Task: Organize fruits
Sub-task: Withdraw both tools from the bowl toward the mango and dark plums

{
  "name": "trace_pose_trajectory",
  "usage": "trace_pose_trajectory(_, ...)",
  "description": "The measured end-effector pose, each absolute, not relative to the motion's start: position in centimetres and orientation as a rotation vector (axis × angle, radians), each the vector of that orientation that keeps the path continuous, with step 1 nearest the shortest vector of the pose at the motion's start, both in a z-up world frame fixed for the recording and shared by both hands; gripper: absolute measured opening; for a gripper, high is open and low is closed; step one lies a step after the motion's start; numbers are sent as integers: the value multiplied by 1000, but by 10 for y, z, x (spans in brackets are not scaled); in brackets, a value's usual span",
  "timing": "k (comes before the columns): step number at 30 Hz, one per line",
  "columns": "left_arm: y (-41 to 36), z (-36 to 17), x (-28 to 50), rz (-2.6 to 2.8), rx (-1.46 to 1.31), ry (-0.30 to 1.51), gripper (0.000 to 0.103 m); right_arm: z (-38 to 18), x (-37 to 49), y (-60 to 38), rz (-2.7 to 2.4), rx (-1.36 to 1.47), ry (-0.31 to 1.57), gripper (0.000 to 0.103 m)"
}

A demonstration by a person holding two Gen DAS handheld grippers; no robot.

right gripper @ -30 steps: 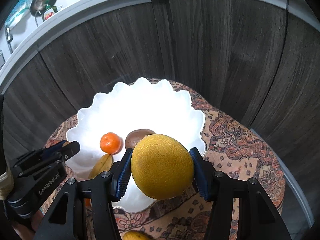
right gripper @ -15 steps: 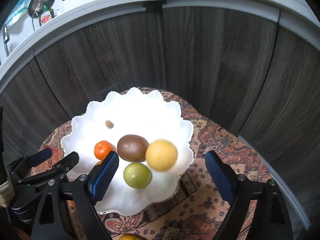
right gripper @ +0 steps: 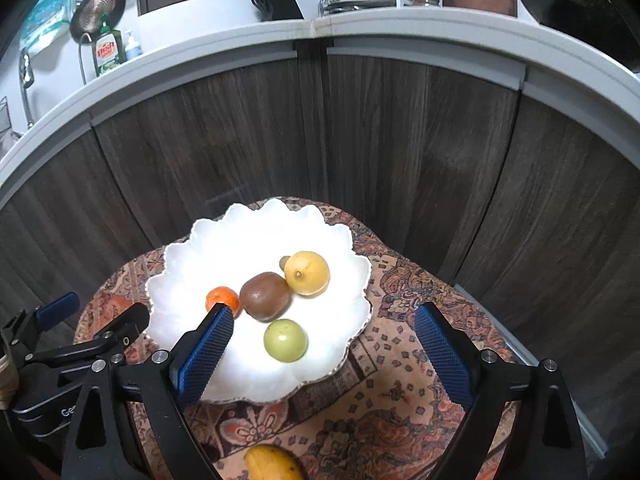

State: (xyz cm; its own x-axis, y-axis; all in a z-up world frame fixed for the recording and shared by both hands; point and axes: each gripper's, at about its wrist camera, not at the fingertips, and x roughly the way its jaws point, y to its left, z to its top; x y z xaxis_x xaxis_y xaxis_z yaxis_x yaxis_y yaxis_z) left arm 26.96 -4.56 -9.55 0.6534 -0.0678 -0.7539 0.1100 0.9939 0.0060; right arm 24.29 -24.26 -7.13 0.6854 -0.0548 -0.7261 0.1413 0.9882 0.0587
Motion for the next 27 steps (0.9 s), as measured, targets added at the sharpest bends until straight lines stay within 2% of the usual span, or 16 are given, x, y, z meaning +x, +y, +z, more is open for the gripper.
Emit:
trace_pose_trajectory(12,-32,-81,229,-91,33,834,100,-55,204,-233,-103,91,786,93)
trace_pose_trajectory(27,-23,-106,187,-82,61,863,100,-79,170,-222,-81,60,830,93)
